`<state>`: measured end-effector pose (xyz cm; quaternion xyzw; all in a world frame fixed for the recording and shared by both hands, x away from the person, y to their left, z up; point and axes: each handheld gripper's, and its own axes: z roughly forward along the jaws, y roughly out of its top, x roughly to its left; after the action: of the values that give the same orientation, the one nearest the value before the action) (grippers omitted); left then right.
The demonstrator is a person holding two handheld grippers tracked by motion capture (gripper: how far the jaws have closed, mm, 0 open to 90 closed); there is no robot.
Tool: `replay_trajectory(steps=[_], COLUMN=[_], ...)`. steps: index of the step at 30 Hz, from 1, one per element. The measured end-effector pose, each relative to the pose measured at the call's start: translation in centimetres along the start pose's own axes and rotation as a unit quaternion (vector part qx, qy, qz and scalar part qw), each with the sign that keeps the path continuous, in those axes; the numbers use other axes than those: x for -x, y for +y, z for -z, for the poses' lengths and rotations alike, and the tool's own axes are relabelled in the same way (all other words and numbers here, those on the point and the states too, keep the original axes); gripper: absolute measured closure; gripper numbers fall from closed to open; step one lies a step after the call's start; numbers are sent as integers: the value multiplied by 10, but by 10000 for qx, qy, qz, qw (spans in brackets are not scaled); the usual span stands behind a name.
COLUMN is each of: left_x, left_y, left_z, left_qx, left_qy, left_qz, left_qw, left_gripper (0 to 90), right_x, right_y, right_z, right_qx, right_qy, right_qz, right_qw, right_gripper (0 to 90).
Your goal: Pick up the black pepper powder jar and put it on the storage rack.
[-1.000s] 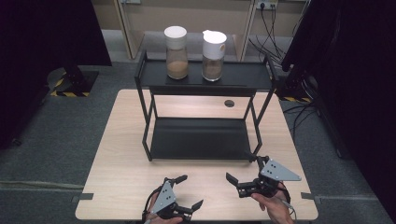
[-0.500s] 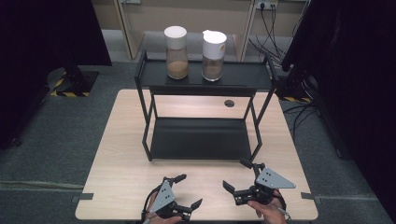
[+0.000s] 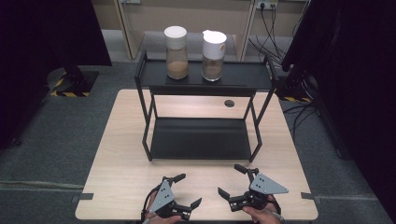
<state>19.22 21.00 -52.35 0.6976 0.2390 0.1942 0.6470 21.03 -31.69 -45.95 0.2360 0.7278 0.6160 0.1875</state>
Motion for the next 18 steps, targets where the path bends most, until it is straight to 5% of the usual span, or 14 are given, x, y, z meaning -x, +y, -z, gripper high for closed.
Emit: replay_trajectory(steps=[18], left_x=[3], left_y=[0], left_z=[2], left_qx=[36], left_qy=[14], left_qz=[-75], left_qw=[10000], left_gripper=[28], right_x=[-5], right_y=[-14], right_z=[6], right_qx=[-160], right_qy=[-85], right_qz=[-109], right_qw=[9998], right_gripper=[5])
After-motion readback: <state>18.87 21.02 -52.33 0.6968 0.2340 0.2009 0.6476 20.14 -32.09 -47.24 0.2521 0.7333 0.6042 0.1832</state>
